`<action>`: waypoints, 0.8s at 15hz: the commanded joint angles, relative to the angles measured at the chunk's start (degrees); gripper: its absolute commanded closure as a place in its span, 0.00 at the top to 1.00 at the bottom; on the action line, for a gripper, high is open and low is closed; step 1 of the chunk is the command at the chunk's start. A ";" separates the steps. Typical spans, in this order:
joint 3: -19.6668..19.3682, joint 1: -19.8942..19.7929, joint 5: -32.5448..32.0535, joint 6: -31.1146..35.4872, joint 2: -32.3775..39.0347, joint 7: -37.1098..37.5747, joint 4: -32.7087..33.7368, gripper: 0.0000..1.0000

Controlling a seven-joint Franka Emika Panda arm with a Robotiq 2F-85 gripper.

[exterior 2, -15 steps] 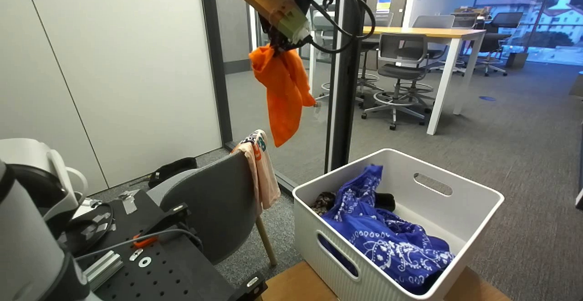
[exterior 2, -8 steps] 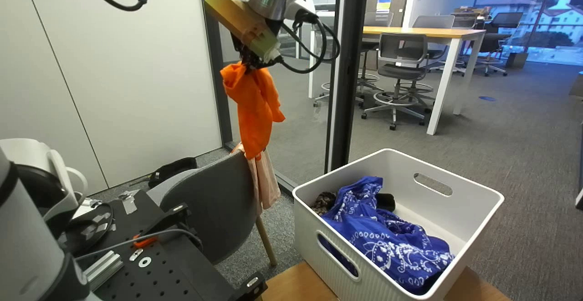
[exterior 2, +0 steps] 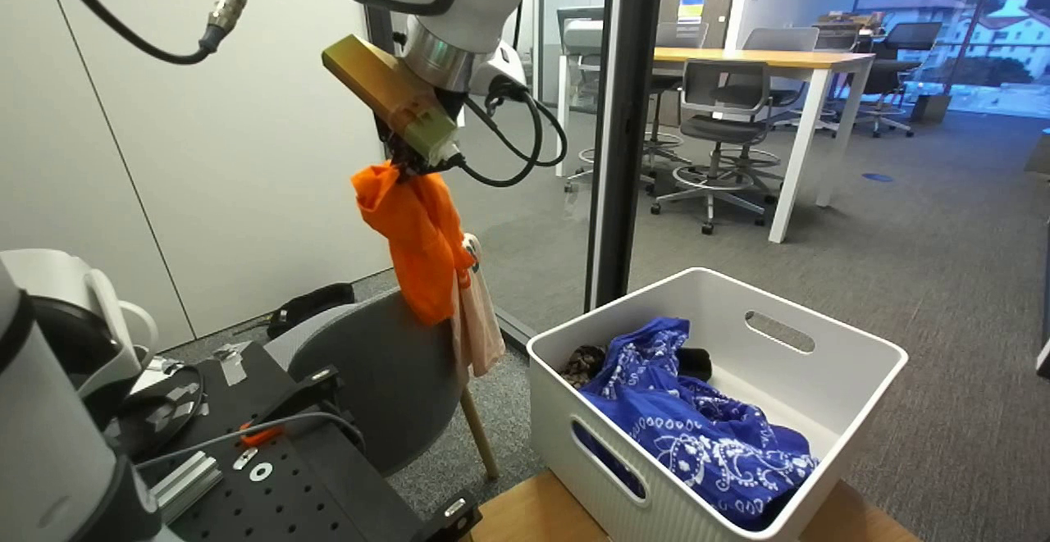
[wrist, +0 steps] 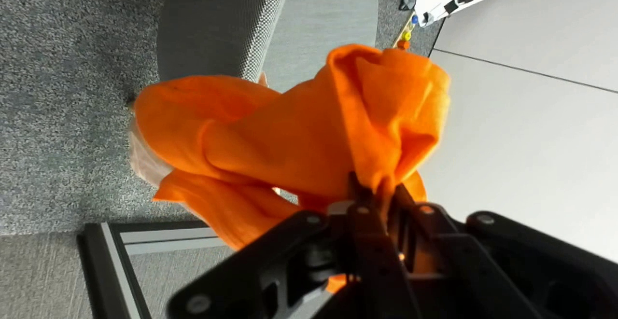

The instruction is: Put the blue cloth in the basket.

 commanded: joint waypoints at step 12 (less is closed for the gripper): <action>5.64 3.94 -2.70 1.23 15.49 0.82 6.20 0.11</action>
